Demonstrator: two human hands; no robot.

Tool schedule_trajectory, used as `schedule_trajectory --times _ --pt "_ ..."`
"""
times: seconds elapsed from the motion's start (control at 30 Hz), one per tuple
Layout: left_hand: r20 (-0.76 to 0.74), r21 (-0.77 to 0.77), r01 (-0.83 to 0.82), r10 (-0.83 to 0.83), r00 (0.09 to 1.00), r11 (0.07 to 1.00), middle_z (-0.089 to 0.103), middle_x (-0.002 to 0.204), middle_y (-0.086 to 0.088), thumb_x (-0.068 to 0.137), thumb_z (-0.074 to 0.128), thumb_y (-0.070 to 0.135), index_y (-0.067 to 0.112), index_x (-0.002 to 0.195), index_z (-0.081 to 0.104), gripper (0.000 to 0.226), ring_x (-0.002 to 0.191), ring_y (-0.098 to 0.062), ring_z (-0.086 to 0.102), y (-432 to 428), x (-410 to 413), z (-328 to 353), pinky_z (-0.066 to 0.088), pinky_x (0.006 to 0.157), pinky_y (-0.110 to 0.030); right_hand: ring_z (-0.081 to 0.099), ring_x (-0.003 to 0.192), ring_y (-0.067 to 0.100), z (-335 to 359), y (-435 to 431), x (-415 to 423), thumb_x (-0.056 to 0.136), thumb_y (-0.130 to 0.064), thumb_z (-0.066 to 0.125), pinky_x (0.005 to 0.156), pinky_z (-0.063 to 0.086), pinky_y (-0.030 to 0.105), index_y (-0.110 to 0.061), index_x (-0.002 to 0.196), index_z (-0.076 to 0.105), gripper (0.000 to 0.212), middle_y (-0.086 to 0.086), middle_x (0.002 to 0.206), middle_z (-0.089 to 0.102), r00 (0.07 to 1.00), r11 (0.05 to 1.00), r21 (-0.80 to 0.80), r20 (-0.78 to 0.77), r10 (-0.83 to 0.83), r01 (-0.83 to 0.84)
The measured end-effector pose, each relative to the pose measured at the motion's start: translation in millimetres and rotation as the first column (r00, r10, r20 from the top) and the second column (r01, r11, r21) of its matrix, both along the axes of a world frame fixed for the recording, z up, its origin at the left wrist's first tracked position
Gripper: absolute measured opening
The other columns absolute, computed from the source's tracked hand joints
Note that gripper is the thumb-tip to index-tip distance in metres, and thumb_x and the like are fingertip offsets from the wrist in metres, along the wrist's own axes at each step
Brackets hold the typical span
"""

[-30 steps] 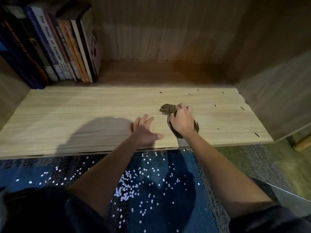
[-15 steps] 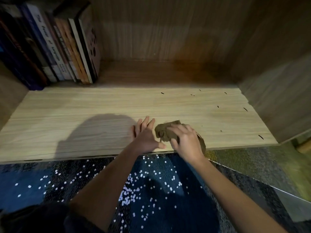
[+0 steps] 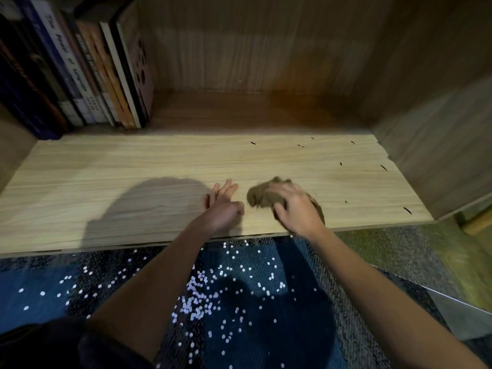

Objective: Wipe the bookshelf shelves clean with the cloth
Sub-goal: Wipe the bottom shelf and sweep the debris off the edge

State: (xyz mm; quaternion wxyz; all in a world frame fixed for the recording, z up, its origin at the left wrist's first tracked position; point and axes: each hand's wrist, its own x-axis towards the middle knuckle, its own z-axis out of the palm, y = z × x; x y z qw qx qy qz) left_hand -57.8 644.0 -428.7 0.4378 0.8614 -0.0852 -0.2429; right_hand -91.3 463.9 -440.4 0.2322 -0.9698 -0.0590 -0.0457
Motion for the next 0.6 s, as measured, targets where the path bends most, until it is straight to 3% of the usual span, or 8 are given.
schedule_trajectory --times 0.1,0.2,0.33,0.47,0.6 --pt "0.040 0.013 -0.023 0.022 0.999 1.000 0.005 0.158 0.003 0.093 0.042 0.011 0.014 0.143 0.032 0.051 0.145 -0.017 -0.006 0 1 -3 -0.008 0.114 -0.040 0.037 0.131 0.020 4 15 11 0.086 -0.007 0.048 0.115 0.020 0.040 -0.014 0.126 0.054 0.040 0.004 0.136 0.051 0.996 0.996 0.021 -0.021 -0.084 0.085" --pt "0.056 -0.056 -0.089 0.092 0.994 0.994 0.020 0.155 0.000 0.096 0.042 0.020 0.013 0.137 0.043 0.042 0.145 -0.020 0.009 6 5 -7 0.003 0.117 -0.045 0.040 0.126 0.007 3 30 -36 0.085 -0.010 0.047 0.115 0.022 0.030 -0.020 0.121 0.057 0.039 -0.007 0.131 0.053 0.997 0.992 0.110 -0.033 0.073 -0.069" --pt "0.003 -0.051 -0.090 0.091 0.996 0.995 0.034 0.149 -0.002 0.083 0.048 0.050 0.023 0.136 0.044 0.059 0.138 -0.025 0.027 11 15 -2 0.019 0.114 -0.049 0.050 0.106 0.007 18 39 -61 0.085 -0.006 0.054 0.097 0.032 0.019 -0.013 0.113 0.064 0.030 -0.004 0.113 0.064 0.977 0.949 0.259 -0.059 0.203 -0.181" --pt "0.101 -0.009 -0.145 0.146 0.984 0.989 0.043 0.143 -0.008 0.091 0.045 0.041 0.016 0.134 0.048 0.050 0.134 -0.029 0.035 8 41 6 0.023 0.114 -0.043 0.052 0.100 0.017 49 30 7 0.084 -0.003 0.053 0.092 0.038 0.031 -0.007 0.108 0.066 0.027 0.003 0.106 0.065 0.999 0.935 0.353 0.026 -0.042 0.030" --pt "0.256 0.230 -0.149 0.088 0.963 0.962 0.031 0.151 -0.008 0.096 0.045 0.027 0.012 0.141 0.037 0.049 0.140 -0.024 0.025 -1 66 16 0.016 0.113 -0.027 0.051 0.104 0.027 39 26 67 0.084 -0.005 0.050 0.093 0.041 0.035 -0.004 0.105 0.065 0.026 0.009 0.107 0.061 0.958 0.900 0.354 0.037 -0.284 0.254"
